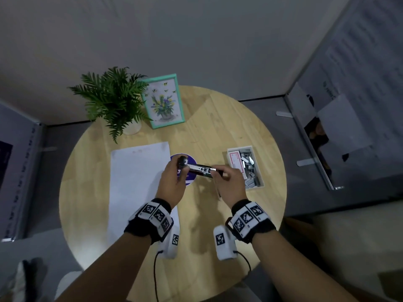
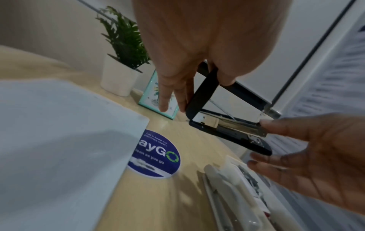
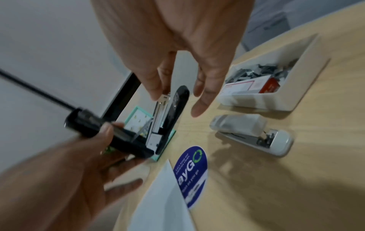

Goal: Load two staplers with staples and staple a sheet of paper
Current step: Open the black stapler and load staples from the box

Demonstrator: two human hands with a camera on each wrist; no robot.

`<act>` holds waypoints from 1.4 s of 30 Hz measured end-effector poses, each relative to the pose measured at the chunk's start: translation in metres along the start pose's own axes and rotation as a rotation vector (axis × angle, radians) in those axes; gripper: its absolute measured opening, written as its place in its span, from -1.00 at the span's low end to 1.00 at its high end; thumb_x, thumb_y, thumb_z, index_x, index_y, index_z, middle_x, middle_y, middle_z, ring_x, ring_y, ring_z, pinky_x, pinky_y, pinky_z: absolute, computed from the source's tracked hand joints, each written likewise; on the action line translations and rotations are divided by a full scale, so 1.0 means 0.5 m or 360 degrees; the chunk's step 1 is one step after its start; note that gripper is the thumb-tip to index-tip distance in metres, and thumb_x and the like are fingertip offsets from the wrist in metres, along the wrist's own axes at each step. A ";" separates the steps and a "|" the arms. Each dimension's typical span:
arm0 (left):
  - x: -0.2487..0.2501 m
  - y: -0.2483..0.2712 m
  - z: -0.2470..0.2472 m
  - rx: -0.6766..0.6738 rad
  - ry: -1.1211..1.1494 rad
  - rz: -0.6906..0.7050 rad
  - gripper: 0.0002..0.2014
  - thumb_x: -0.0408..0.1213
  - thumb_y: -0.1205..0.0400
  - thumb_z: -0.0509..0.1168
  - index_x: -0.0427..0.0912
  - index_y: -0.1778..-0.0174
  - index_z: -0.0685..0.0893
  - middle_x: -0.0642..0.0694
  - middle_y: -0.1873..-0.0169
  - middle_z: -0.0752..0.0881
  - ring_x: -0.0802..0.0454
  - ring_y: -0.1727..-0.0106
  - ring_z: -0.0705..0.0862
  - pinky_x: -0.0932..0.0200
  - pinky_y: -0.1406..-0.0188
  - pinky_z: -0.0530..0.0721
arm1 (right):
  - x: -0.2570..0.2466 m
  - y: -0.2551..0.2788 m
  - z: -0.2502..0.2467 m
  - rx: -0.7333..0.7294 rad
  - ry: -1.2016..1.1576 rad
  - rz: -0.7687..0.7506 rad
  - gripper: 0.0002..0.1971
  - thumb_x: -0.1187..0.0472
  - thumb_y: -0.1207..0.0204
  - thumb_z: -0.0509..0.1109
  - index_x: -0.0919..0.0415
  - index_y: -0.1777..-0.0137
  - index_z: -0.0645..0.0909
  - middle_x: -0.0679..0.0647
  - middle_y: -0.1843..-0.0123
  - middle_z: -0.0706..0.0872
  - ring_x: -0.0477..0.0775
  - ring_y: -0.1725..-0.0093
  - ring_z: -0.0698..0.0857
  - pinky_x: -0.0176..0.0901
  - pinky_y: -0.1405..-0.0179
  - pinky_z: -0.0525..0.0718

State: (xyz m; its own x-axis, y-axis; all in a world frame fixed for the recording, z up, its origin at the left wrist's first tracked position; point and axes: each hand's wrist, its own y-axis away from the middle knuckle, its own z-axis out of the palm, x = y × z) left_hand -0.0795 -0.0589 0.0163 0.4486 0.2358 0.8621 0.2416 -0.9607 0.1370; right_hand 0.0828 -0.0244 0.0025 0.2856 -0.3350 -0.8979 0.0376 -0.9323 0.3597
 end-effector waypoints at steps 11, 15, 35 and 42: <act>0.015 0.023 0.050 0.0427 0.0344 -0.0351 -0.73 -0.14 -0.79 -0.03 -0.06 -0.39 0.29 -0.08 0.15 0.73 -0.04 0.17 0.72 0.05 0.06 0.67 | 0.009 0.006 -0.046 -0.0048 -0.0756 0.0412 -0.83 0.46 -0.56 0.34 0.23 0.17 0.70 0.14 0.16 0.79 0.17 0.23 0.76 -0.10 0.20 0.75; 0.021 0.016 0.055 0.0627 0.0590 -0.0571 -0.58 -0.12 -0.80 -0.05 -0.16 -0.56 0.14 -0.08 0.06 0.68 0.06 0.15 0.69 0.11 -0.02 0.57 | 0.031 0.011 -0.046 0.0013 -0.0887 0.0521 -0.85 0.43 -0.57 0.33 0.25 0.17 0.68 0.16 0.25 0.79 0.19 0.34 0.74 -0.08 0.27 0.71; -0.034 0.032 0.077 0.0098 0.1355 -0.0740 -0.50 -0.62 -0.66 0.14 -0.02 -0.43 0.40 -0.28 -0.01 0.60 -0.23 -0.02 0.65 -0.21 -0.14 0.65 | 0.091 0.032 -0.103 -0.0179 -0.0615 0.0522 -0.94 0.31 -0.54 0.42 0.23 0.01 0.64 0.20 -0.02 0.78 0.18 0.06 0.78 0.01 0.05 0.78; -0.056 0.025 0.077 0.0286 0.1259 -0.0744 -0.46 -0.62 -0.62 0.25 0.08 -0.37 0.50 -0.31 -0.40 0.56 -0.38 -0.35 0.63 -0.01 0.06 0.82 | 0.116 -0.068 -0.227 0.0108 0.0882 0.0144 -0.89 0.24 -0.54 0.39 0.16 0.08 0.76 0.06 0.09 0.80 0.06 0.08 0.74 -0.03 -0.07 0.74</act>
State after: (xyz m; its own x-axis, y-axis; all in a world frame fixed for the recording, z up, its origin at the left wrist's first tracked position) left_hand -0.0558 -0.0719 -0.0251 -0.4276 0.3605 0.8290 0.4084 -0.7410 0.5330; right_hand 0.2068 0.0031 -0.0332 0.7457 -0.3091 -0.5902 -0.0667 -0.9161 0.3955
